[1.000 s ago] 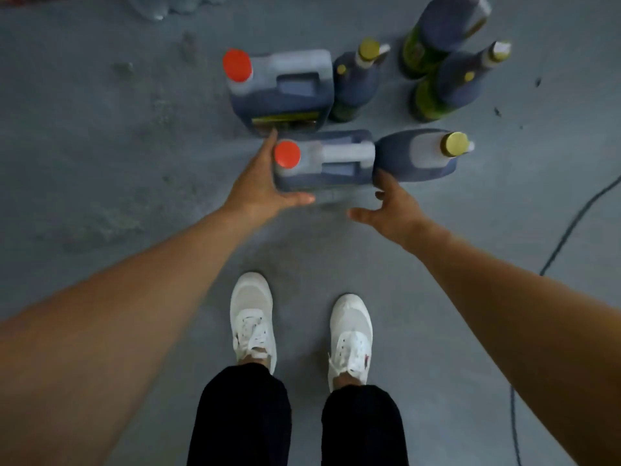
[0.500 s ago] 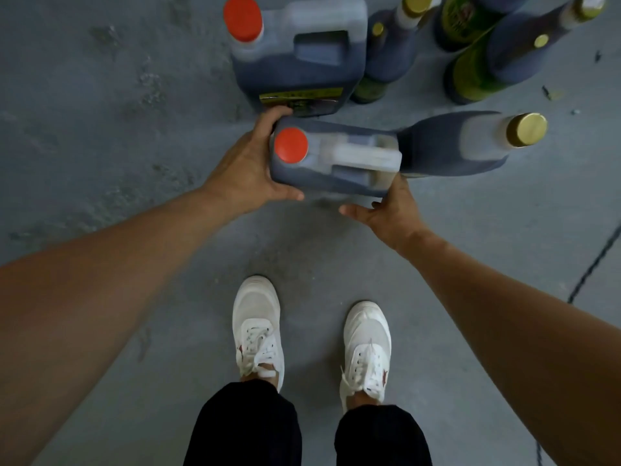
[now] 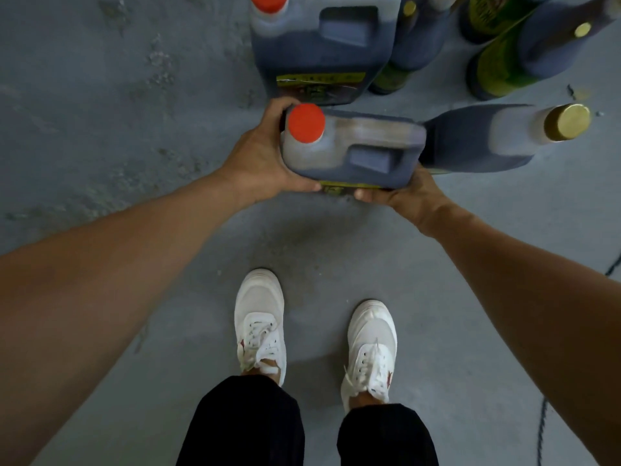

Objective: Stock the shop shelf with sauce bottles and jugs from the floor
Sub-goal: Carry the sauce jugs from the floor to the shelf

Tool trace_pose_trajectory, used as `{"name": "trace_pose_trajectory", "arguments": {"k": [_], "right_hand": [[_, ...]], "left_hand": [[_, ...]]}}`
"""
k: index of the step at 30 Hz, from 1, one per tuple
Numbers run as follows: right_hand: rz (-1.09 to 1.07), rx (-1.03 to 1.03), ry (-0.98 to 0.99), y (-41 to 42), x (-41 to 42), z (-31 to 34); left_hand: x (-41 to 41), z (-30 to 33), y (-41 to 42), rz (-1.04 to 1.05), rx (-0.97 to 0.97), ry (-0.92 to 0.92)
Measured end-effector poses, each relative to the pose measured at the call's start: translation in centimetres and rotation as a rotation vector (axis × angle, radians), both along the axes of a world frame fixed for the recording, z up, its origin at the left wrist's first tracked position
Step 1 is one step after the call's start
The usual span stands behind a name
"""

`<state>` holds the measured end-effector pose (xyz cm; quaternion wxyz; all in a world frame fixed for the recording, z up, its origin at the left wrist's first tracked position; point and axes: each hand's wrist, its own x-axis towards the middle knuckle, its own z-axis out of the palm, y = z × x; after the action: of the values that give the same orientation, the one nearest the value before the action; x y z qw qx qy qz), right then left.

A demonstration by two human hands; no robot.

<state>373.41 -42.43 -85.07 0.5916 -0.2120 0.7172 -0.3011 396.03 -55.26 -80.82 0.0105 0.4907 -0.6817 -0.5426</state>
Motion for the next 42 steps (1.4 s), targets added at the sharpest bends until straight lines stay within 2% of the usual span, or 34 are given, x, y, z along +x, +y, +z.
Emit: {"name": "trace_pose_trajectory", "arguments": {"k": [7, 12, 16, 24, 29, 36, 42], "right_hand": [[0.053, 0.25, -0.236, 4.7, 4.4, 4.7], [0.143, 0.4, -0.389, 8.3, 7.5, 10.9], [0.203, 0.458, -0.391, 9.5, 9.8, 16.4], [0.278, 0.368, -0.377, 5.8, 14.4, 32.9], [0.323, 0.167, -0.4, 2.2, 16.7, 44.8], [0.514, -0.137, -0.336, -4.2, 19.3, 60.9], [0.555, -0.379, -0.287, -10.7, 24.8, 73.0]], "left_hand": [[5.4, 3.1, 6.1, 0.208, 0.334, -0.087], [10.2, 8.5, 11.3, 0.341, 0.55, -0.099], [12.8, 14.8, 12.9, 0.405, 0.611, -0.089], [17.1, 31.6, 11.6, 0.63, 0.517, 0.017], [18.8, 44.1, 9.3, 0.788, 0.451, 0.148], [21.2, 62.2, 5.1, 0.875, 0.195, 0.217], [25.6, 73.6, 1.6, 1.025, 0.004, 0.289]]}}
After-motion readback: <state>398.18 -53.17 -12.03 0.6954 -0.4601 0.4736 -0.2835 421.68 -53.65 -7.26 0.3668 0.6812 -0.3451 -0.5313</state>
